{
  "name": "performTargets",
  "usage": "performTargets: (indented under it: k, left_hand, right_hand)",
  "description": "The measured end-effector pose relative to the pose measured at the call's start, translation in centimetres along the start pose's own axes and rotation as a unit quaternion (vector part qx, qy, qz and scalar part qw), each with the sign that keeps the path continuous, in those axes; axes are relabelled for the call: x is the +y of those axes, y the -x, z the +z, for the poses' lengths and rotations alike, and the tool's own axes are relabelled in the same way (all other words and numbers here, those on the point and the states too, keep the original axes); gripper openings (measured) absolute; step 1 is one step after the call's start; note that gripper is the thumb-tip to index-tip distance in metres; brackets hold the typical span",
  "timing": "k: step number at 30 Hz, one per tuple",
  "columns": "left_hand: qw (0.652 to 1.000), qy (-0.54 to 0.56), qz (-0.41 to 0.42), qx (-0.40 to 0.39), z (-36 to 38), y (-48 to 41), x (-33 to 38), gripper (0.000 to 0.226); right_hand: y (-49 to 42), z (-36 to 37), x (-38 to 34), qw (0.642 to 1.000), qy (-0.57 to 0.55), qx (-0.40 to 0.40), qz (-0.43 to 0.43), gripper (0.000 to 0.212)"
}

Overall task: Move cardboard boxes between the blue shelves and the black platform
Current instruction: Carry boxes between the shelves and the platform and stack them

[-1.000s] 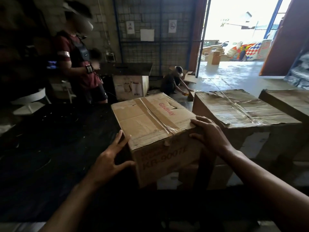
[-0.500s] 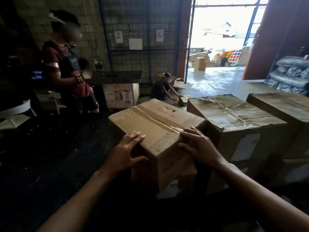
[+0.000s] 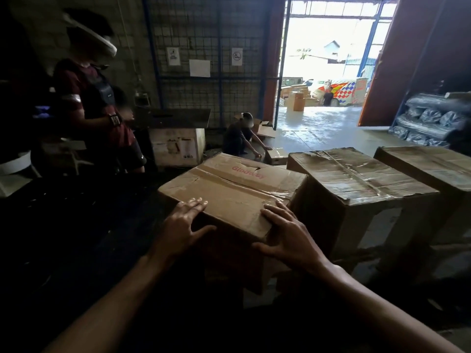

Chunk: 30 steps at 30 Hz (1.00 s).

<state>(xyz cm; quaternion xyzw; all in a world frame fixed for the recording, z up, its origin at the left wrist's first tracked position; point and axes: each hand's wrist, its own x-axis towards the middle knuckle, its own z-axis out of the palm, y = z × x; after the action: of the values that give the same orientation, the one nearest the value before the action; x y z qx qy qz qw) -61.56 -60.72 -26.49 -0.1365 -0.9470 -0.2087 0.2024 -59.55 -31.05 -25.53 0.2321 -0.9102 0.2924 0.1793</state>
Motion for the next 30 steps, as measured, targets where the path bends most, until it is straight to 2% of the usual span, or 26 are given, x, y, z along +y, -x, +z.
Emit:
performTargets:
  k: [2, 4, 7, 9, 12, 15, 18, 20, 24, 27, 30]
  left_hand:
    - [1.0, 0.005, -0.011, -0.01, -1.0, -1.3, -2.4, 0.098]
    - [0.998, 0.018, -0.056, -0.01, -2.1, -2.8, -5.1, 0.097]
    - [0.987, 0.067, -0.138, -0.053, -3.3, -4.1, -8.8, 0.1]
    - [0.979, 0.118, -0.15, -0.073, -3.7, -4.2, -10.1, 0.102]
    - [0.978, 0.149, -0.146, -0.011, -4.0, -3.0, -9.2, 0.085]
    - [0.974, 0.157, -0.125, 0.106, -3.6, -0.3, -6.1, 0.062]
    - [0.973, 0.155, -0.1, 0.14, -3.5, 2.3, -3.5, 0.046]
    - [0.98, 0.154, -0.073, 0.102, -3.6, 2.3, -3.9, 0.057]
    - [0.985, 0.139, -0.041, -0.088, -4.2, 0.4, -6.1, 0.087]
    - [0.988, 0.128, -0.032, -0.082, -3.7, 0.6, -6.2, 0.094]
    - [0.992, 0.104, 0.027, -0.069, -3.3, 2.1, -4.6, 0.081]
  right_hand:
    - [-0.3, -0.3, 0.7, 1.0, -0.004, 0.009, 0.016, 0.091]
    - [-0.2, -0.5, 0.7, 1.0, -0.003, 0.016, 0.025, 0.087]
    - [0.2, 0.0, -0.3, 1.0, 0.008, 0.0, -0.002, 0.081]
    - [0.5, 0.5, -0.8, 1.0, 0.013, -0.01, -0.015, 0.079]
    - [0.1, 0.3, -0.1, 1.0, 0.023, 0.002, -0.006, 0.071]
    - [-1.1, -0.8, 1.6, 0.998, 0.048, 0.016, 0.025, 0.066]
    - [-2.6, -1.8, 2.8, 0.995, 0.087, 0.025, 0.047, 0.064]
    - [-3.2, -1.8, 3.0, 0.993, 0.112, 0.022, 0.037, 0.063]
    - [-3.3, -0.7, 2.3, 0.995, 0.101, -0.006, 0.003, 0.061]
    - [-3.6, -0.4, 2.3, 0.996, 0.086, 0.008, 0.008, 0.054]
    - [-4.3, -0.4, 3.4, 0.994, 0.09, 0.051, 0.037, 0.045]
